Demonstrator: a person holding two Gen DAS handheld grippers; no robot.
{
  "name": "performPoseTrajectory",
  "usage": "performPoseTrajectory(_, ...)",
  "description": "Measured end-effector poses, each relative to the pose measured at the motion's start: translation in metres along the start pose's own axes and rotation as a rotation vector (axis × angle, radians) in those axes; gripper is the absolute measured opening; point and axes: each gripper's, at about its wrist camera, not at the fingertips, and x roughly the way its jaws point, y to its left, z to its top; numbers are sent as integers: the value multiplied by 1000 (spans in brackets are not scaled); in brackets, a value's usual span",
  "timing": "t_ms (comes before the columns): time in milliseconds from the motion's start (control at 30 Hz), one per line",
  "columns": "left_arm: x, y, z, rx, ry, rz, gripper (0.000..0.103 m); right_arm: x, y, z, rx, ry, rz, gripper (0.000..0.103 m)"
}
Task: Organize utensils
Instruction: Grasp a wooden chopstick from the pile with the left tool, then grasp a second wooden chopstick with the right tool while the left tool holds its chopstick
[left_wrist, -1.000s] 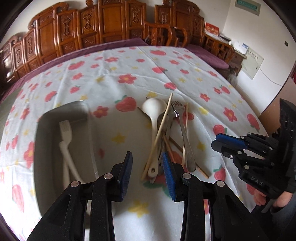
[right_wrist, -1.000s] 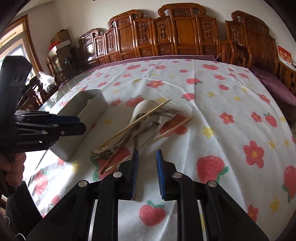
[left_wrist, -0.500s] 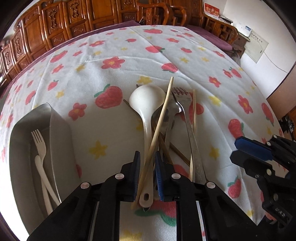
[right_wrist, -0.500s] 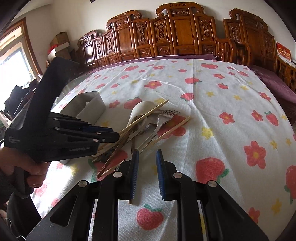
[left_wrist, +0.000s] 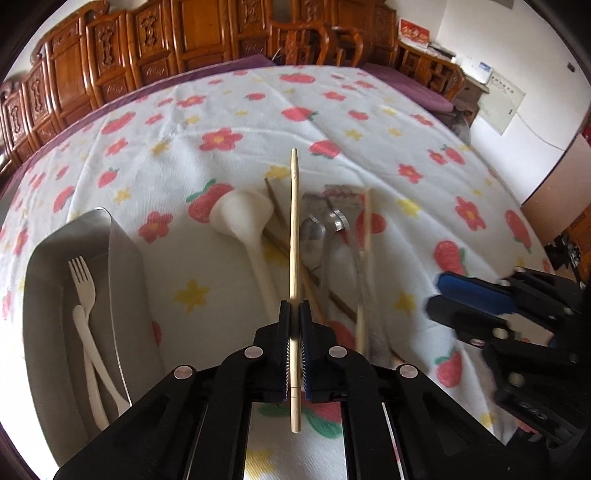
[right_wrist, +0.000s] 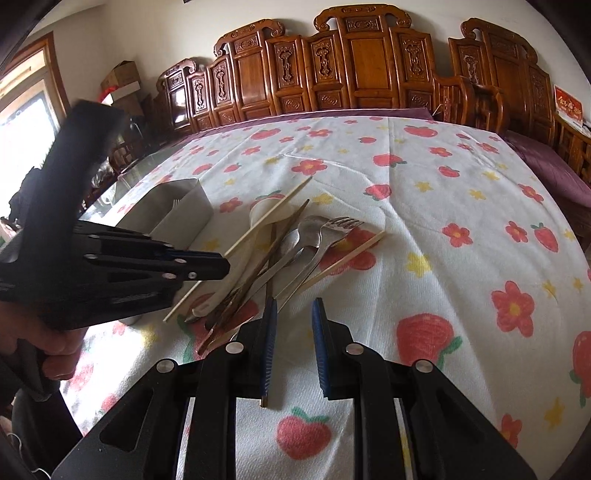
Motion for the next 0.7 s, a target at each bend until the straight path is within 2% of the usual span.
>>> performPoseTrajectory(467, -67, 1, -45, -66, -119, -23, 4, -3, 7, 1, 10, -12, 24, 22)
performPoseTrajectory(700, -93, 7, -63, -82, -154, -26, 4, 1, 28, 6, 18, 5, 57, 22)
